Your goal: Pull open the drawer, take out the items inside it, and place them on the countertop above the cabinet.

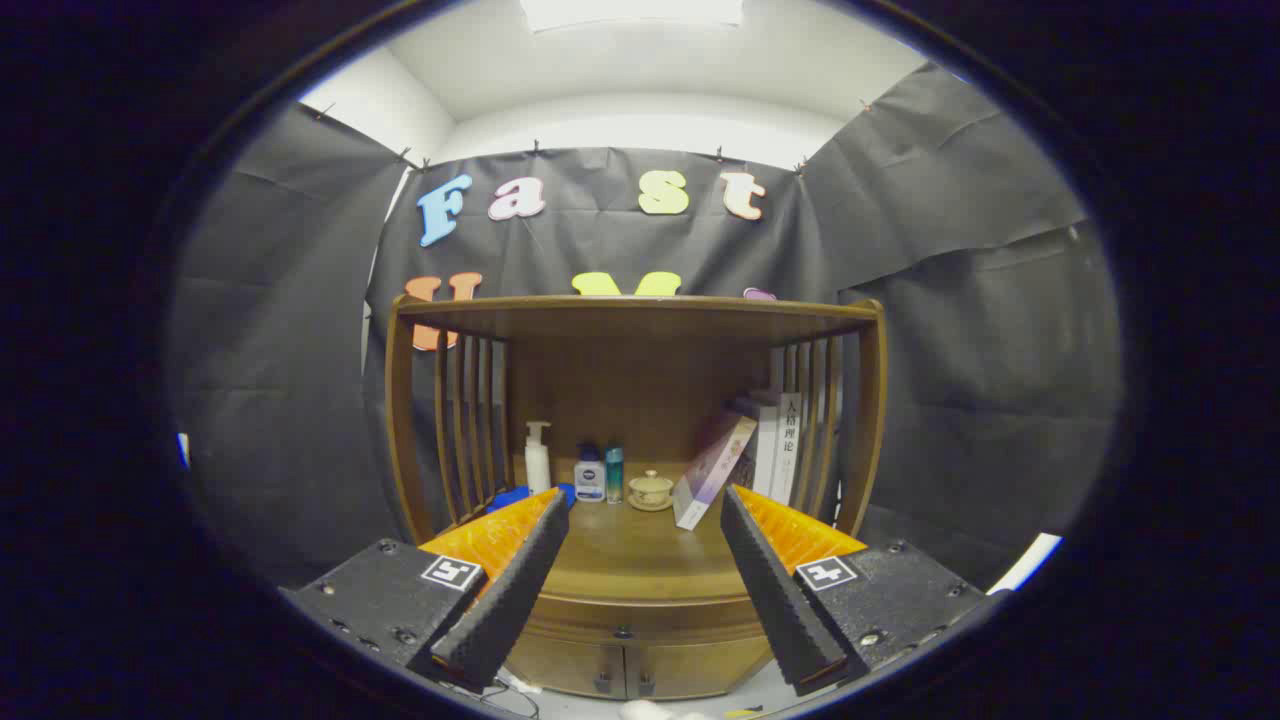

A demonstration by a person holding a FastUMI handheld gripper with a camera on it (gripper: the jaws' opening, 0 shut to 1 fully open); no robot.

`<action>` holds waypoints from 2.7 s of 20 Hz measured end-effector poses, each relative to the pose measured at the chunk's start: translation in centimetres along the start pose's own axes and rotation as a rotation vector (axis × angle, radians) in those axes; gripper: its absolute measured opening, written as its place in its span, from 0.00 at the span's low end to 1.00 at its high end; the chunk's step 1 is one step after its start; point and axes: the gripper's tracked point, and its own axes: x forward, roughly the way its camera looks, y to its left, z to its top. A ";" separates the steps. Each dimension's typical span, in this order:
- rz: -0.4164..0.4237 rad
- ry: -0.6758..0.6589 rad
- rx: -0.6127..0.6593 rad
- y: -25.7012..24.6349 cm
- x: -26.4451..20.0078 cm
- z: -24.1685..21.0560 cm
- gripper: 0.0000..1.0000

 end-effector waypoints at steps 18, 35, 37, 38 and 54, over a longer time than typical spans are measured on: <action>-0.024 0.012 -0.014 0.0 0.5 -2.0 0.99; -0.011 0.174 0.004 1.6 6.8 -23.9 0.99; -0.020 0.185 0.004 1.8 8.2 -25.9 0.99; -0.024 0.185 -0.003 1.9 9.1 -26.7 0.99; -0.051 0.202 -0.009 1.5 13.6 -31.4 0.52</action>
